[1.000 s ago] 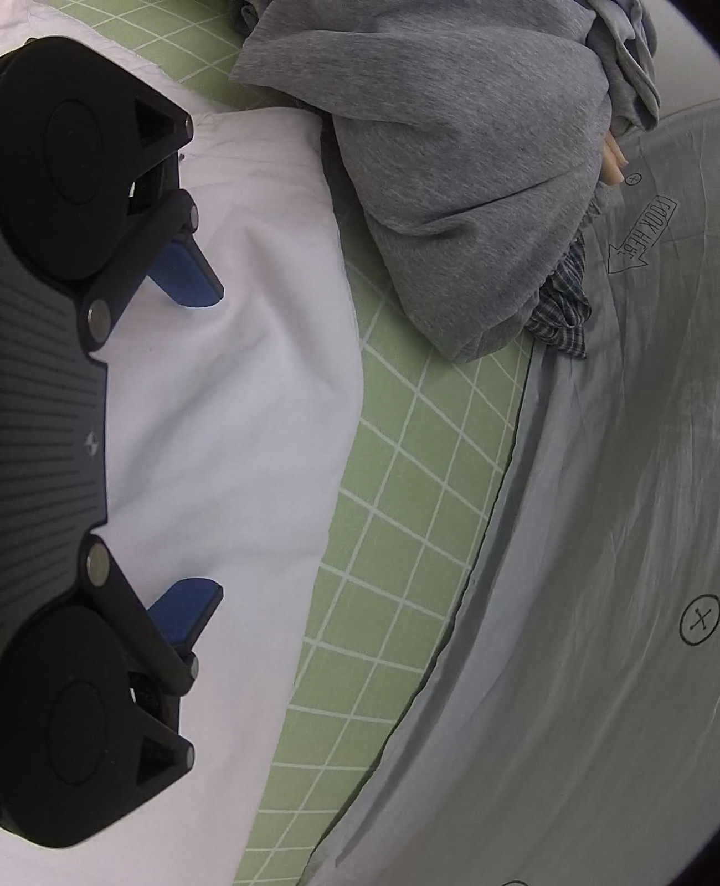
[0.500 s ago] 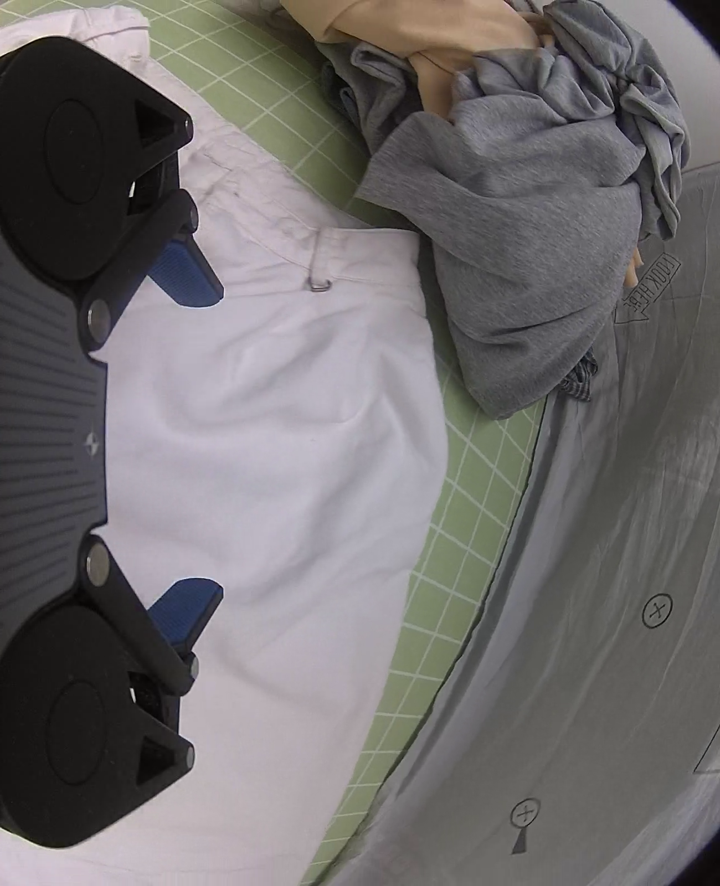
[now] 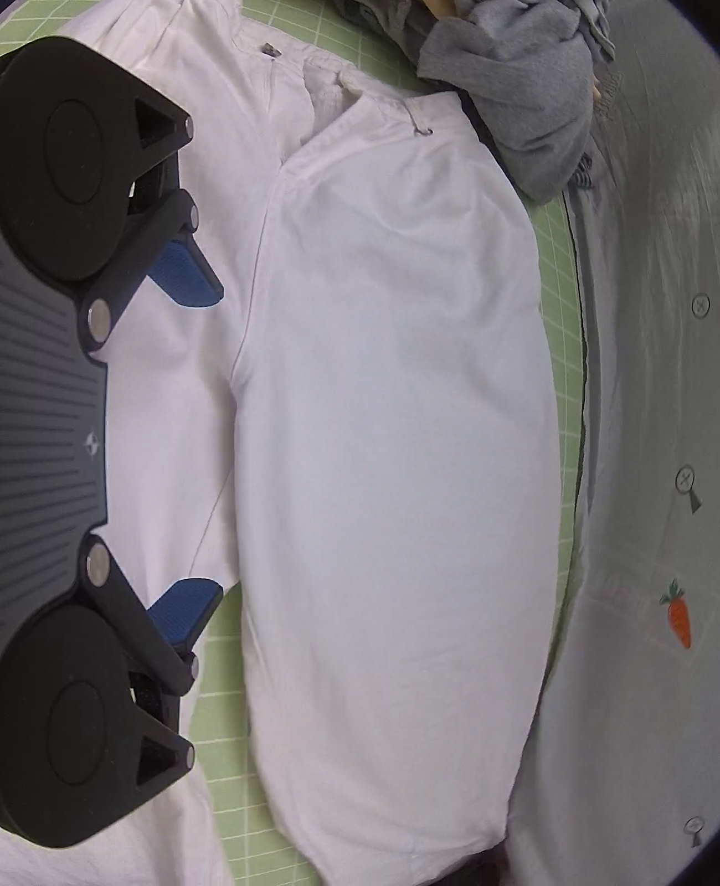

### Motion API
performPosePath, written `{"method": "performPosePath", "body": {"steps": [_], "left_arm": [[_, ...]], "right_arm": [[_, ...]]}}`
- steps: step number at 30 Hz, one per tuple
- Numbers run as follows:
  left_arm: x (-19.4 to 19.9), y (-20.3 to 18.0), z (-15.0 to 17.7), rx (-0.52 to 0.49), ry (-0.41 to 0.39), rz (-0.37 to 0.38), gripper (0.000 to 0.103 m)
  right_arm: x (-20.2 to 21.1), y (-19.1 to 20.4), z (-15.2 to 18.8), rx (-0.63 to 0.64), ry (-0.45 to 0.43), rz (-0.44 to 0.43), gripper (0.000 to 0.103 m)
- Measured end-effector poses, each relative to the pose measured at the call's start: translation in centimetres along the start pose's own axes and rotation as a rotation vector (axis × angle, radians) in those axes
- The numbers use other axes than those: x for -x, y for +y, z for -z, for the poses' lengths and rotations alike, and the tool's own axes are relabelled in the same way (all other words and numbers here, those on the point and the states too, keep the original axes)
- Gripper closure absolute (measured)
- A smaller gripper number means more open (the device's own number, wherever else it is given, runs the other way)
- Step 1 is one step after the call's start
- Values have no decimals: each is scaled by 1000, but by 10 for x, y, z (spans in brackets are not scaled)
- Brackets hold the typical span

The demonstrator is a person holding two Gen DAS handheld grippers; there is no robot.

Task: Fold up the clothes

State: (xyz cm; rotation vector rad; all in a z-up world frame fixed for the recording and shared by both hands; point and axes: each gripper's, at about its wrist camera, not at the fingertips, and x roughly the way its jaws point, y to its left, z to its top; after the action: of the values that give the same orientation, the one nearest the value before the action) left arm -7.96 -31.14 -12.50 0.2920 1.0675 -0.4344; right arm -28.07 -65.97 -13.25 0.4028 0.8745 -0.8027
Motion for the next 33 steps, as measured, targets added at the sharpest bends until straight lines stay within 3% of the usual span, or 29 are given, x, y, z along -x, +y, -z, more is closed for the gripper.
{"method": "performPosePath", "body": {"steps": [5, 9, 10, 14, 17, 20, 24, 27, 31, 33], "left_arm": [[-17, -23, 8, -30, 50, 65, 8], [-31, -35, 8, -52, 81, 88, 27], [-35, -38, 7, -66, 87, 83, 28], [-37, -51, 0, -125, 64, 82, 50], [-44, -47, -15, -74, 37, 66, 56], [-55, -36, -32, -7, 14, 20, 74], [-69, -17, -52, 50, 31, 7, 74], [-73, -13, -55, 59, 39, 9, 73], [-69, -14, -47, 66, 43, 12, 63], [-63, -16, -41, 82, 46, 17, 57]], "right_arm": [[3, -25, 5, -70, 8, 25, 22], [0, -35, 4, -64, 15, 52, 22], [-2, -38, 3, -70, 21, 57, 22], [-12, -48, -5, -106, 38, 78, 22], [-22, -54, -13, -109, 39, 103, 22], [-32, -64, -24, -105, 32, 135, 22], [-45, -92, -40, -90, 14, 222, 18], [-55, -116, -45, -116, 26, 235, 18], [-66, -135, -47, -169, 45, 165, 17], [-67, -136, -46, -172, 42, 127, 25]]}}
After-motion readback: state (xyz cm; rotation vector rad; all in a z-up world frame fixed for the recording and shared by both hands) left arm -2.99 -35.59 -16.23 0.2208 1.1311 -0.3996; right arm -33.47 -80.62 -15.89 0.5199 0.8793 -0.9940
